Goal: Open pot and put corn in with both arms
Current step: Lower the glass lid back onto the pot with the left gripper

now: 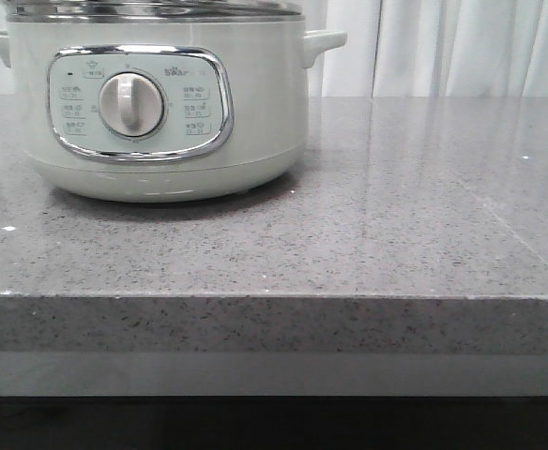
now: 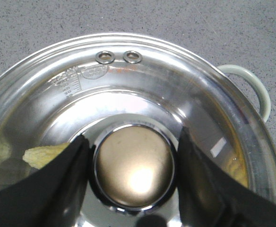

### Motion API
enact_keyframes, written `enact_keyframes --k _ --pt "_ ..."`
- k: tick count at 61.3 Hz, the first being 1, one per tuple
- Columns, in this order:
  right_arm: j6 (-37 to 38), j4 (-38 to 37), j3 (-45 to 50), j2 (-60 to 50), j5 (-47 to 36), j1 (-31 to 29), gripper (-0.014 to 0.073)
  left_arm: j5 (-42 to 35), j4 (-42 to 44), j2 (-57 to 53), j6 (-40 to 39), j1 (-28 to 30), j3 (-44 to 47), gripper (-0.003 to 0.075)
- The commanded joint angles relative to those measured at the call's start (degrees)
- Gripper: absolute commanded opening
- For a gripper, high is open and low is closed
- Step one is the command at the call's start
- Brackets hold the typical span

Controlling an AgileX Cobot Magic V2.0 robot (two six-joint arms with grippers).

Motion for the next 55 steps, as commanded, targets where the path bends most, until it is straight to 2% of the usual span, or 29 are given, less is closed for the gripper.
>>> enact_keyframes --k 1,9,19,39,49,55 --pt "-0.19 0.4 -1.47 0.69 -4.78 -0.27 -0.006 -5.05 -2.2 -2.69 0.27 0.06 -2.4 0.0092" --pt "-0.19 0.4 -1.47 0.69 -4.78 -0.27 -0.006 -5.4 -2.1 -2.69 0.39 0.06 -2.4 0.016" --pt "-0.19 0.4 -1.47 0.69 -4.78 -0.27 -0.006 -5.4 -2.1 -2.69 0.39 0.06 -2.4 0.0289" --pt "-0.19 0.4 -1.47 0.69 -4.78 -0.27 -0.006 -6.75 -1.97 -4.92 0.39 0.06 -2.52 0.0472" --pt "-0.19 0.4 -1.47 0.69 -4.78 -0.27 -0.006 -7.62 -1.36 -8.36 0.39 0.06 -2.52 0.0487" --pt "-0.19 0.4 -1.47 0.69 -4.78 -0.27 -0.006 -5.93 -1.36 -10.14 0.39 0.06 -2.52 0.0456"
